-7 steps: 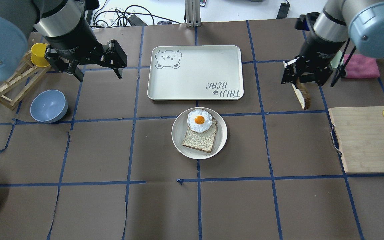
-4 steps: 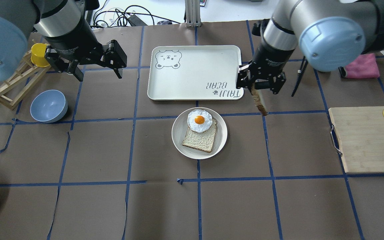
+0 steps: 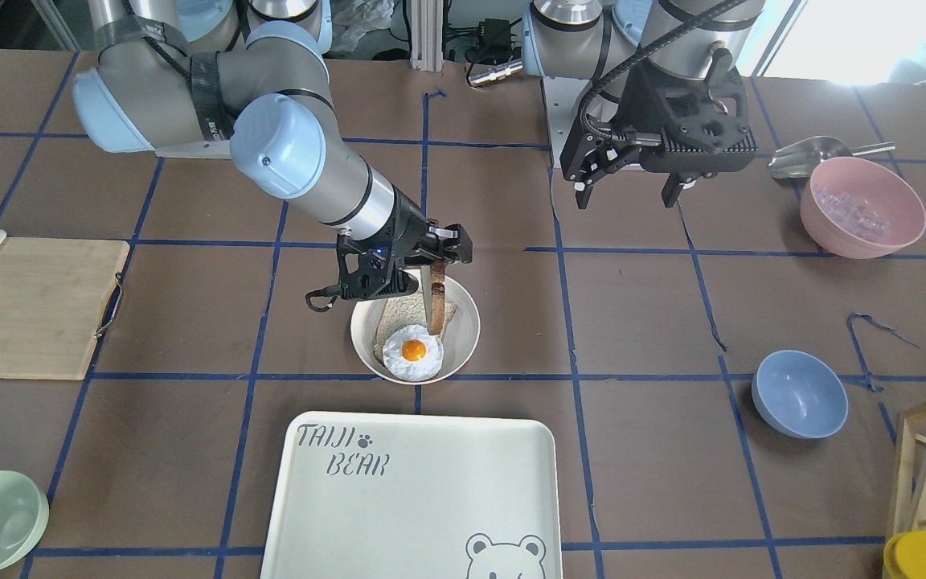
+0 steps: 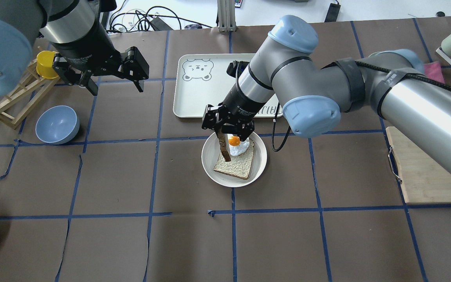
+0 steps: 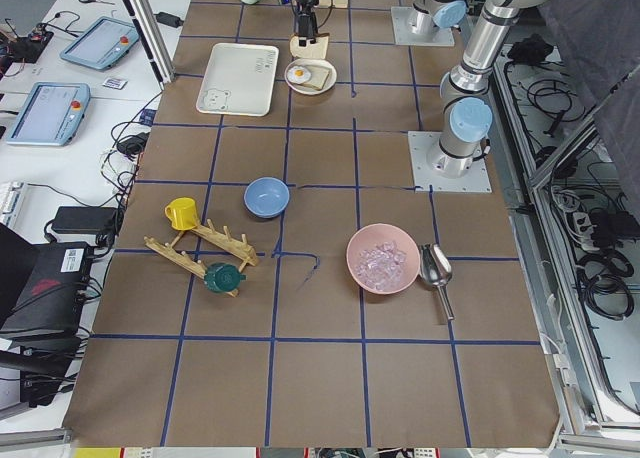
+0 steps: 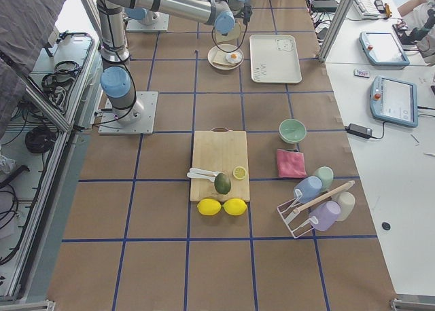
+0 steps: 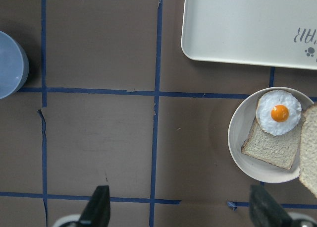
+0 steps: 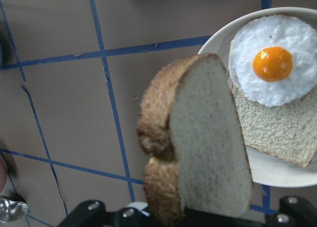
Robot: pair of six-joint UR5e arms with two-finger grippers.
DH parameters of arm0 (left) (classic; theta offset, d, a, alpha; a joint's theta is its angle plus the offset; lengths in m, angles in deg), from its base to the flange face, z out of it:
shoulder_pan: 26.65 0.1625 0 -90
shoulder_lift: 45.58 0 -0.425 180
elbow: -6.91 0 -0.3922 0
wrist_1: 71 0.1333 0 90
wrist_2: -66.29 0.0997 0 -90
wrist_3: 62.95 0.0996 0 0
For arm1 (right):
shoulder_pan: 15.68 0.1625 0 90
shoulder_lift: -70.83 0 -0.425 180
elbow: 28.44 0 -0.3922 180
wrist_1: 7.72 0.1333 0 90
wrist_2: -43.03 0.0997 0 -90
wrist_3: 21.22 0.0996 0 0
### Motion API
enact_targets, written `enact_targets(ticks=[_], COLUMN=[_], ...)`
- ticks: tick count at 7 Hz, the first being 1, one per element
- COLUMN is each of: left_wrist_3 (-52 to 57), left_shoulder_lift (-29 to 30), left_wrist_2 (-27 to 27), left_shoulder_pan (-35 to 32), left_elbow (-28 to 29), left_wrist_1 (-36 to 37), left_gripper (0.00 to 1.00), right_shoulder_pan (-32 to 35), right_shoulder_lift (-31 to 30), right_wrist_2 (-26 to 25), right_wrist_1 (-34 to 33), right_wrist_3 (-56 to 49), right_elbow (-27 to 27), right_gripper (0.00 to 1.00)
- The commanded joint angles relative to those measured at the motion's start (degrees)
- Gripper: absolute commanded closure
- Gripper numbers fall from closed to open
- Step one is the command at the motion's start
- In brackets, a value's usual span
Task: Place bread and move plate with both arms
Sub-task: 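Carry the bread slice with the right gripper over the egg plate, then lower the bread onto the egg and open the right gripper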
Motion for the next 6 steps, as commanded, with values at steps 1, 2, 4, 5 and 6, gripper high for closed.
enact_targets(ticks=[1, 2, 4, 5, 6], left_wrist_3=[0.0, 0.0, 0.0, 0.0, 0.0], left_shoulder_lift=[0.0, 0.0, 0.0, 0.0, 0.0], left_wrist_2=[0.0, 0.0, 0.0, 0.0, 0.0], left_shoulder_pan=[0.0, 0.0, 0.0, 0.0, 0.0], left_elbow=[0.0, 0.0, 0.0, 0.0, 0.0], left_wrist_1=[-0.1, -0.1, -0.1, 0.0, -0.1], left_gripper=[0.00, 0.00, 0.00, 0.00, 0.00], right_shoulder_pan=[0.0, 0.2, 0.3, 0.3, 0.3], right_shoulder_lift=[2.7, 3.5, 5.3, 5.8, 6.3], right_wrist_2=[4.9, 4.8, 4.8, 4.8, 4.8], right_wrist_1=[-7.7, -9.2, -11.4, -11.6, -12.1], right_wrist_3=[0.6, 0.4, 0.4, 0.1, 0.1], right_elbow=[-3.3, -3.3, -3.4, -3.4, -3.4], right_gripper=[1.00, 1.00, 1.00, 1.00, 1.00])
